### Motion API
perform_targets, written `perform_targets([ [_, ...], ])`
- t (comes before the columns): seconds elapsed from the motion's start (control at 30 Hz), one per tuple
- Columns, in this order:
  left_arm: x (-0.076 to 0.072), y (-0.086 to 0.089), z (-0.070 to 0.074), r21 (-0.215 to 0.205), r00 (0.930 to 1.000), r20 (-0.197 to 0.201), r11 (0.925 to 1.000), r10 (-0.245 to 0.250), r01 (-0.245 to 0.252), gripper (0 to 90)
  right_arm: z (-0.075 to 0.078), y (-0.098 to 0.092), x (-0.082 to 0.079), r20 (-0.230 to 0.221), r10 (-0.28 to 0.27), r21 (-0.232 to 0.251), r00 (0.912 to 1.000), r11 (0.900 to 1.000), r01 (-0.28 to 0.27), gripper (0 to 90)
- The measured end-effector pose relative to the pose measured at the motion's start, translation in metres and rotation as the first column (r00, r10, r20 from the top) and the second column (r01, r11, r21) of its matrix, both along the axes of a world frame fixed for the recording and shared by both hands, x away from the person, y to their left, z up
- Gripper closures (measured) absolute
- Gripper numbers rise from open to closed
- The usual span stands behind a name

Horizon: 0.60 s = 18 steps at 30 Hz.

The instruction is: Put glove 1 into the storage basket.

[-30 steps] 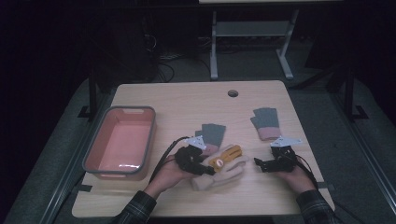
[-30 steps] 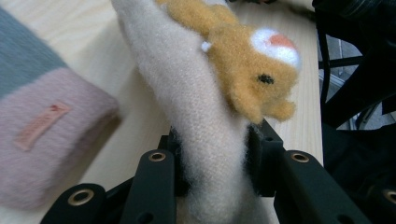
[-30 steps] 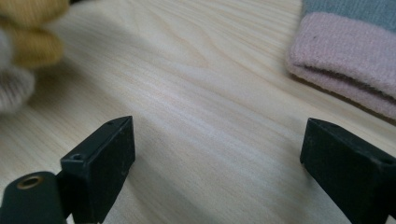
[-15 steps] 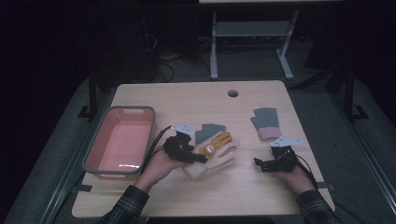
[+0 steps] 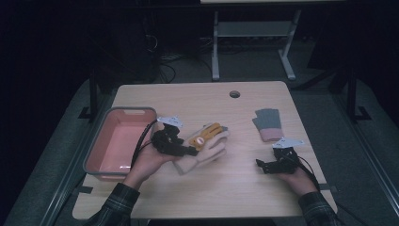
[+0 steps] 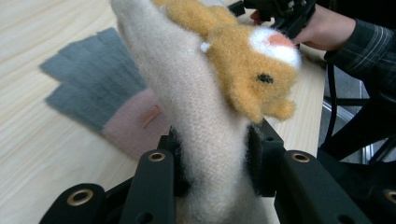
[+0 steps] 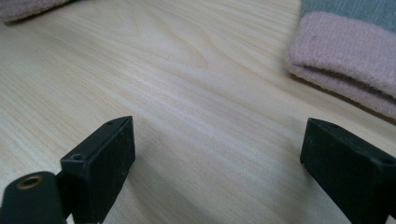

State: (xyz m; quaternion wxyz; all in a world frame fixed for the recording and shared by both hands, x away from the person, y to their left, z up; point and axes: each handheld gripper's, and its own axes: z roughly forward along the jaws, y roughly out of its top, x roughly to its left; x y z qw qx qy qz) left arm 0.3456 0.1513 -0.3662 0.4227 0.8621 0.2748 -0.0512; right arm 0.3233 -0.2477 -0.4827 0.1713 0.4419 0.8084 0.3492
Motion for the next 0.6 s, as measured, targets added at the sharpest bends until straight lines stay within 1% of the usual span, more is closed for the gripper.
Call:
perform_targets([
  [0.1, 0.001, 0.009, 0.005, 0.006, 0.9998, 0.009, 0.9998, 0.019, -0.019, 66.8, 0.000, 0.000, 0.000, 0.000, 0.000, 0.000, 1.0000, 1.000, 0.000, 9.8],
  [0.17, 0.002, 0.014, 0.009, 0.001, 0.9993, 0.012, 0.9994, 0.035, -0.035, 66.8, 0.000, 0.000, 0.000, -0.001, -0.001, 0.000, 1.0000, 1.000, 0.001, 9.8],
  [0.2, 0.002, 0.021, 0.012, 0.003, 0.9988, 0.019, 0.9990, 0.045, -0.045, 66.8, 0.000, 0.000, 0.000, 0.000, -0.001, 0.000, 1.0000, 1.000, 0.001, 9.8],
  [0.27, 0.002, 0.024, 0.014, 0.003, 0.9983, 0.024, 0.9986, 0.053, -0.053, 66.8, 0.000, 0.000, 0.000, 0.000, -0.002, 0.001, 1.0000, 1.000, 0.002, 9.8],
  [0.4, 0.003, 0.040, 0.022, -0.004, 0.9957, 0.032, 0.9962, 0.088, -0.087, 66.8, 0.000, 0.000, 0.000, 0.000, -0.002, 0.001, 1.0000, 1.000, 0.002, 9.8],
  [0.6, 0.004, 0.060, 0.028, -0.003, 0.9901, 0.043, 0.9911, 0.133, -0.133, 66.8, 0.000, 0.000, 0.000, -0.001, -0.004, 0.001, 1.0000, 1.000, 0.004, 9.8],
])
